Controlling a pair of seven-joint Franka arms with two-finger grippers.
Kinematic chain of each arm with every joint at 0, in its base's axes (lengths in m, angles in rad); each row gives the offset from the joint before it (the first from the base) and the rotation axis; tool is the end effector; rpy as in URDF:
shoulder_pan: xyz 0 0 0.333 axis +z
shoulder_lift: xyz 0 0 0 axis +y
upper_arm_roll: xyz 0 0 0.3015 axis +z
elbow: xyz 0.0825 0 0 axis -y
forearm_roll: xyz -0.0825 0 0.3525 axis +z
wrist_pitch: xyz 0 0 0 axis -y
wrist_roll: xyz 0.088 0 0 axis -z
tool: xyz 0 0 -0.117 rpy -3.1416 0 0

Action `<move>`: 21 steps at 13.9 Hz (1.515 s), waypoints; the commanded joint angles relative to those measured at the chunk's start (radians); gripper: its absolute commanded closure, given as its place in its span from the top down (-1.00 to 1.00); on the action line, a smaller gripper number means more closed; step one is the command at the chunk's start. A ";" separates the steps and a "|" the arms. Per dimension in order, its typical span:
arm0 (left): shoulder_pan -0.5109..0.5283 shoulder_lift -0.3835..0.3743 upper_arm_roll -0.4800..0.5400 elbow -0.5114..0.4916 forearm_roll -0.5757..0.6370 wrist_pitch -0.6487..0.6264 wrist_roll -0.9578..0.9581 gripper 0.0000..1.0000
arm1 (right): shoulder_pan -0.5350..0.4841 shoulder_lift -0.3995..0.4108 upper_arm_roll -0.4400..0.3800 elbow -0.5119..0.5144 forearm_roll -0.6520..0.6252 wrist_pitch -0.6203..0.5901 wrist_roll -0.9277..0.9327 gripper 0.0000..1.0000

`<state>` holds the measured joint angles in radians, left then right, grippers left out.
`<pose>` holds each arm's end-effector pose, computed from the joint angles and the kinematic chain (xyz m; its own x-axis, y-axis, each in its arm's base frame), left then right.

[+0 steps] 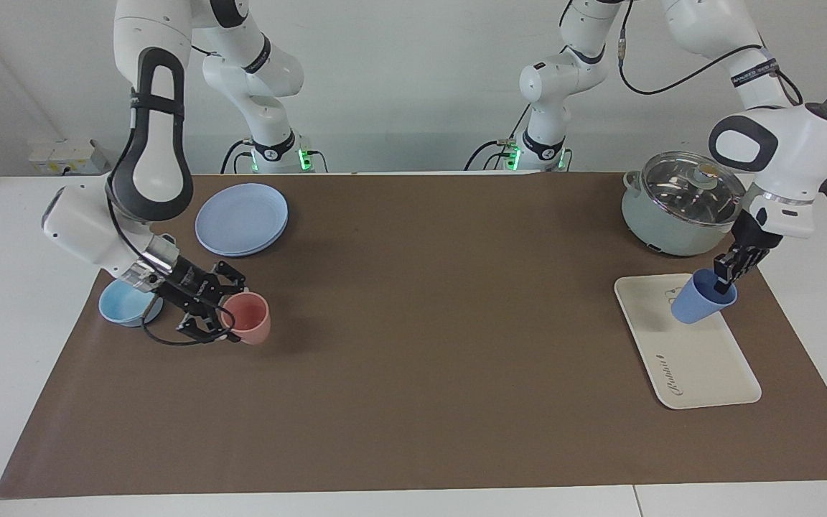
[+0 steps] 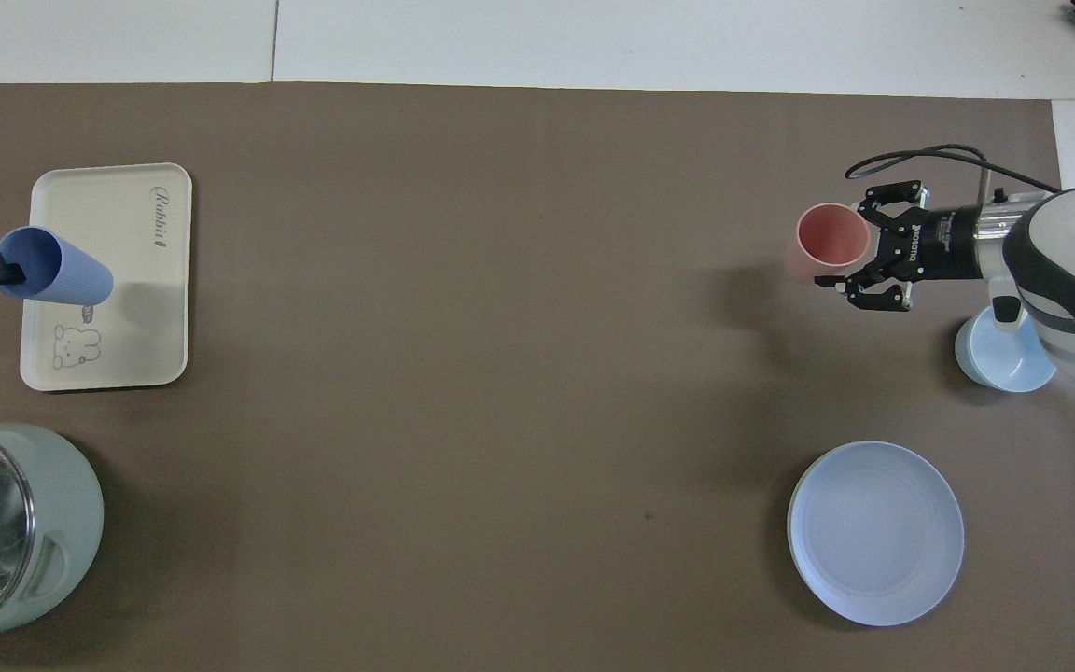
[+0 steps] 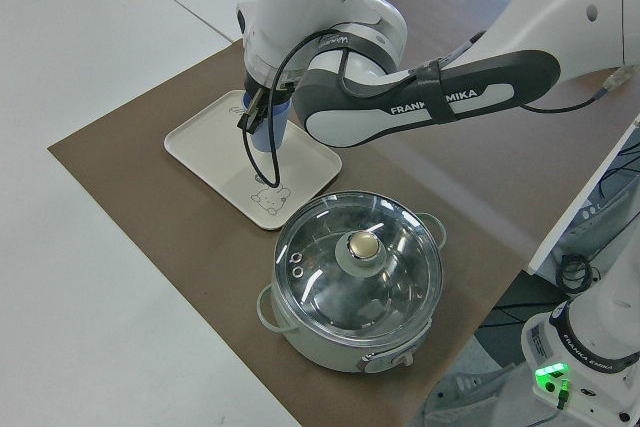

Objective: Place cup on tray

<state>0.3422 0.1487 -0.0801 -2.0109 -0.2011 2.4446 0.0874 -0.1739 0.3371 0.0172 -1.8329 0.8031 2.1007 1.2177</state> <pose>0.5628 0.1508 0.4047 0.9058 0.3167 0.2814 0.2832 -0.9466 0.1538 0.6035 -0.0549 0.3513 -0.1866 -0.7539 -0.6300 -0.9664 0.2561 -0.0203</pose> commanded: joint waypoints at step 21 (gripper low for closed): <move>-0.334 -0.230 -0.029 0.060 0.203 -0.570 0.036 1.00 | -0.104 -0.016 0.001 -0.082 -0.136 0.071 -0.220 1.00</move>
<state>0.0764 -0.0531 -0.1244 -1.9292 -0.0209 1.8993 0.1986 -0.2671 0.3517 0.0148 -1.8834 0.7072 2.1595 1.0558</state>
